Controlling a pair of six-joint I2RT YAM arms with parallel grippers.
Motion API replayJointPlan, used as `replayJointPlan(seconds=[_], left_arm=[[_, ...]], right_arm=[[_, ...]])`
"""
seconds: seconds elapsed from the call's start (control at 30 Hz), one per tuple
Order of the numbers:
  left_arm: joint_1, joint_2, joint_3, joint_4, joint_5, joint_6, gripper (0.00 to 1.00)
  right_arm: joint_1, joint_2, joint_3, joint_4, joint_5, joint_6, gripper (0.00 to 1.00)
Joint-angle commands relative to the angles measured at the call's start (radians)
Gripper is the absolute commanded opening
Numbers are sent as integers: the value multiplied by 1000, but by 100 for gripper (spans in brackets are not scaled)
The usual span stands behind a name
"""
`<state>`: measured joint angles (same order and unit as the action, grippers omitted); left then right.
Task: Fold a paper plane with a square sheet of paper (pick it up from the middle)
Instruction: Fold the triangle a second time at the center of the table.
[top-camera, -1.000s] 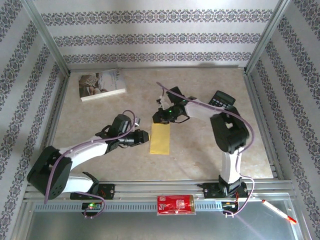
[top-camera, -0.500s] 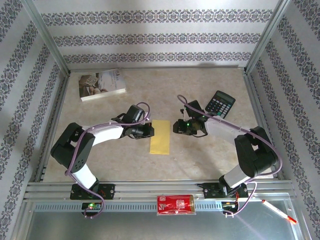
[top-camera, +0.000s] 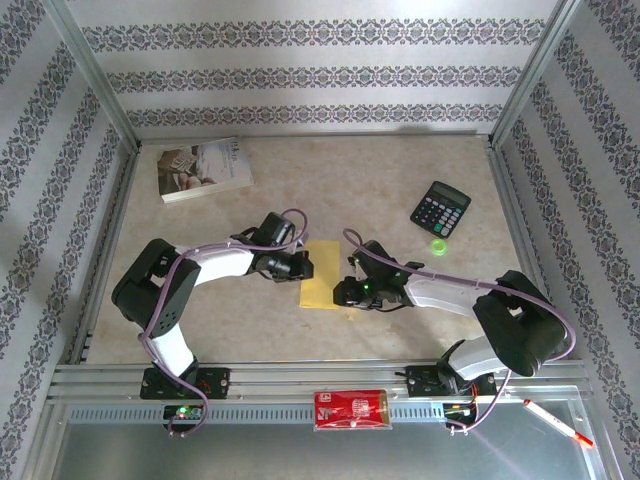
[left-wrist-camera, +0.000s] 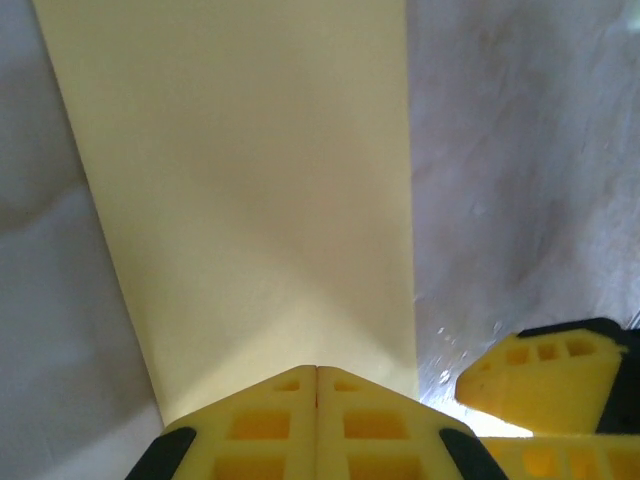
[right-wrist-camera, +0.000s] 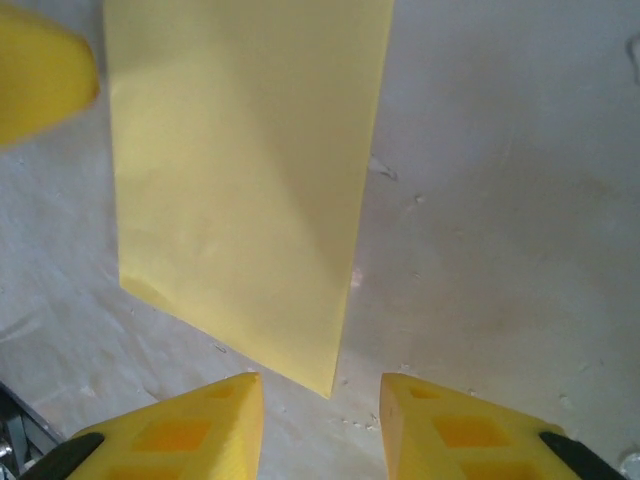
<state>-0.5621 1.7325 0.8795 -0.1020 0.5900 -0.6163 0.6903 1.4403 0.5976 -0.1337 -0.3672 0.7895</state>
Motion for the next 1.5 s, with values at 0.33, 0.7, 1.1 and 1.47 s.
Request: replayJointPlan(seconds=[0.33,0.7,1.1,1.47], left_arm=[[-12,1,-72,-29,5,7,0],[-11,9,-87,-18,5,0,0],[-12,13,-93,-17,5,5,0],[-12,15,-92,-21,5,11,0]], right_arm=[[25,1,-42,147,-14,121,36],[34,34,-73,186,-15,156,35],[47,76,-84,279,-48,203,33],[46,70,-76,300,-59,210,28]])
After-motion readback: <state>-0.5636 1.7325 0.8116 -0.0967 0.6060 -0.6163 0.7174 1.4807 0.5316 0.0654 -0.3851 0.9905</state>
